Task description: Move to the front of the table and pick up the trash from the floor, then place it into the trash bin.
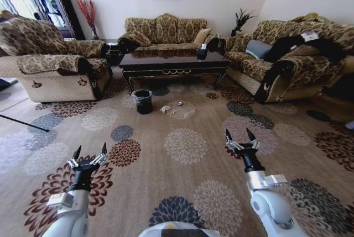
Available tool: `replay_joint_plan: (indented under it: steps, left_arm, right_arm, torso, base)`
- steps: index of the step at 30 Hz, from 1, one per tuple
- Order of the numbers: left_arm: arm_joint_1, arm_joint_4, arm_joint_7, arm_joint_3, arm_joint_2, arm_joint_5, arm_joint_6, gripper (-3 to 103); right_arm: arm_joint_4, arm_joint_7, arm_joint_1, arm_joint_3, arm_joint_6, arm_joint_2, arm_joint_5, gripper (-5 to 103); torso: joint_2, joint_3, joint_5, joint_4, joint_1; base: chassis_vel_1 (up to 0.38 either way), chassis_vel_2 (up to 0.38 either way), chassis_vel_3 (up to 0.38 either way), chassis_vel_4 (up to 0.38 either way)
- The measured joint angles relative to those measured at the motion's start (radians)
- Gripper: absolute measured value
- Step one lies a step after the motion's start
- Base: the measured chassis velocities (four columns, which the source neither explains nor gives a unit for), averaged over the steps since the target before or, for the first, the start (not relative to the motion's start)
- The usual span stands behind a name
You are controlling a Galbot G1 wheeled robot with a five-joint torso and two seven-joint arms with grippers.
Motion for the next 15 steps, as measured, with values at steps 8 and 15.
replay_joint_plan:
  steps: [8, 15]
  left_arm:
    - [0.015, -0.017, 0.001, 0.003, 0.003, -0.004, 0.001, 100]
    - [0.005, 0.037, 0.001, 0.021, 0.022, -0.005, 0.004, 100]
  right_arm:
    - [0.053, 0.004, -0.026, 0.007, -0.007, -0.033, -0.029, 100]
    - [-0.007, 0.007, -0.025, -0.014, 0.010, -0.101, -0.066, 100]
  torso:
    - [-0.030, -0.020, -0.0001, -0.0001, -0.010]
    - [-0.056, -0.038, -0.0001, 0.0001, -0.017]
  base:
    - [0.000, 0.000, 0.000, 0.000]
    - [0.000, 0.000, 0.000, 0.000]
